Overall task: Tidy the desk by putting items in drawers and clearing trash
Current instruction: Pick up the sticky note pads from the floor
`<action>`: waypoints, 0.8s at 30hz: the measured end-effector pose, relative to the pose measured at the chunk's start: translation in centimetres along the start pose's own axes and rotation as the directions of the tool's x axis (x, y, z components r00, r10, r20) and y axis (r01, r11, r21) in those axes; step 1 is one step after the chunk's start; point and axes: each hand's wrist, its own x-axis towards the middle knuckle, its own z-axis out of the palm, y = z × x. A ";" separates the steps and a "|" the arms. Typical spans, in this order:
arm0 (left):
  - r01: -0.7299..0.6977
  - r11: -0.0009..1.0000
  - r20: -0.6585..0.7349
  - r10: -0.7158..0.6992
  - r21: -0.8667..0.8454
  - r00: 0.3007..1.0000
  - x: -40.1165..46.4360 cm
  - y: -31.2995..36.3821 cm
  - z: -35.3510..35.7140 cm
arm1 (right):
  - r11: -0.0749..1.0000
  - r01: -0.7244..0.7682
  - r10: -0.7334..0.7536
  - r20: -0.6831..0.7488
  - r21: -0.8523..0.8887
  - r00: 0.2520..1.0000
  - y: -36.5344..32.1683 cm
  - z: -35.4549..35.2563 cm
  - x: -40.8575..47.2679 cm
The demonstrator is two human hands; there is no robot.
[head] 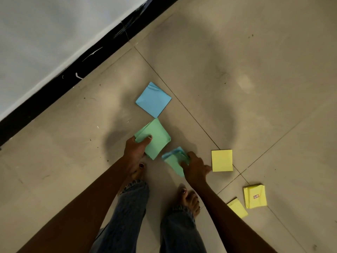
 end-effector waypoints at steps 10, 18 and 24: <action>0.051 0.998 0.097 -0.048 -0.026 0.994 0.0 2.0 0.3 | 0.721 0.074 -0.135 0.035 0.689 0.990 -5.4 -5.7 -0.6; 0.157 0.987 0.184 -0.150 -0.020 0.971 0.1 2.4 0.3 | 0.941 0.119 -0.167 0.131 0.316 0.977 -8.8 -3.7 2.7; -0.010 0.997 -0.026 0.008 -0.076 1.000 1.8 3.1 -0.2 | 0.931 0.345 -0.333 -0.107 0.122 0.937 -10.7 -4.2 4.8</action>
